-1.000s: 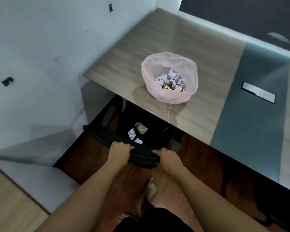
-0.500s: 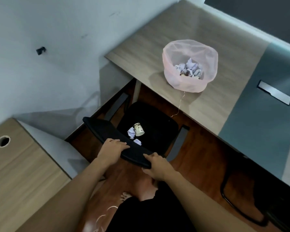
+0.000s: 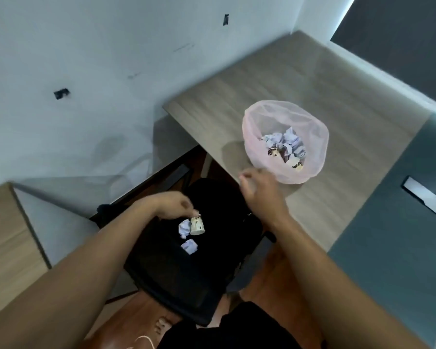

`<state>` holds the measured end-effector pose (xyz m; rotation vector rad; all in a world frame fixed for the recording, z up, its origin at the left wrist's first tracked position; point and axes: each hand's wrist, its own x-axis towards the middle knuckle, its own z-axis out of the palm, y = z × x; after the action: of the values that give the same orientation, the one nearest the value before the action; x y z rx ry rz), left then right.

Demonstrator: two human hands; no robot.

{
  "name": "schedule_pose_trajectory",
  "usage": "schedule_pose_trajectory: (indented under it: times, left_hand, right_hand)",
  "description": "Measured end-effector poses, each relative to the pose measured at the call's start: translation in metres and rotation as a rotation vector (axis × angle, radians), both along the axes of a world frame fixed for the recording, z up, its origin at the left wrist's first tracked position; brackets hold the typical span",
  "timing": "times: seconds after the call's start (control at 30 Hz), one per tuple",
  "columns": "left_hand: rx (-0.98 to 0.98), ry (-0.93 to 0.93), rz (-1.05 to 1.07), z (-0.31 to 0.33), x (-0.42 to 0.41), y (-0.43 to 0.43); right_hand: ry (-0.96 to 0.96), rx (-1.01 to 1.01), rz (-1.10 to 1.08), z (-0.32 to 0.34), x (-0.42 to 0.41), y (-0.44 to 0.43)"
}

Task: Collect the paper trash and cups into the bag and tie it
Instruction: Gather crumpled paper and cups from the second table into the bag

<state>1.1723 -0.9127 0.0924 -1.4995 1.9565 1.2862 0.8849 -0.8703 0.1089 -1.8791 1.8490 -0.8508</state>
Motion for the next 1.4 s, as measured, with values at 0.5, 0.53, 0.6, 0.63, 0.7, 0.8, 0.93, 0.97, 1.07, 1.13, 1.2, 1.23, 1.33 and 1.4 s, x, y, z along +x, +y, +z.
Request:
schedule_pose_trajectory:
  times: [0.5,0.53,0.6,0.63,0.7,0.8,0.93,0.97,1.07,1.13,1.2,1.23,1.33,1.4]
  left_hand:
    - [0.122,0.311,1.117,-0.076,-0.274,-0.169]
    - [0.099,0.303,1.118,-0.091,-0.276,-0.174]
    - [0.036,0.337,1.135,-0.095,-0.279,-0.174]
    - [0.018,0.397,1.159,-0.085,-0.279,-0.168]
    - [-0.013,0.525,1.173,-0.06,-0.274,-0.156]
    - [-0.029,0.686,1.203,-0.028,-0.253,-0.142]
    - [0.013,0.911,1.399,-0.007,-0.205,-0.127]
    - [0.014,0.958,1.449,-0.002,-0.194,-0.119]
    - [0.009,1.065,1.542,0.009,-0.161,-0.083]
    - [0.04,1.109,1.55,0.011,-0.142,-0.056]
    - [0.061,1.12,1.549,0.009,-0.128,-0.031]
    - [0.049,1.113,1.566,0.008,-0.121,-0.02]
    - [0.023,1.072,1.559,-0.005,-0.105,0.006]
    - [-0.001,0.99,1.556,-0.018,-0.097,0.021]
  right_hand:
    - [-0.17,0.405,-0.393,0.035,-0.198,-0.168]
    - [-0.212,0.487,-0.393,0.029,-0.203,-0.175]
    - [-0.222,0.591,-0.367,0.015,-0.21,-0.184]
    - [-0.261,0.596,-0.362,0.008,-0.212,-0.188]
    - [-0.57,0.612,-0.378,-0.001,-0.212,-0.193]
    - [-1.106,0.732,-0.377,-0.004,-0.201,-0.196]
    - [-1.4,0.864,-0.24,0.009,-0.177,-0.191]
    - [-1.415,0.891,-0.206,0.012,-0.17,-0.185]
    - [-1.459,0.943,-0.13,0.013,-0.144,-0.16]
    - [-1.444,0.994,-0.076,0.01,-0.127,-0.14]
    - [-1.421,1.043,-0.018,0.003,-0.112,-0.12]
    - [-1.406,1.059,0.001,-0.003,-0.106,-0.111]
    - [-1.362,1.053,-0.05,-0.017,-0.09,-0.081]
    - [-1.373,1.034,-0.088,-0.03,-0.084,-0.06]
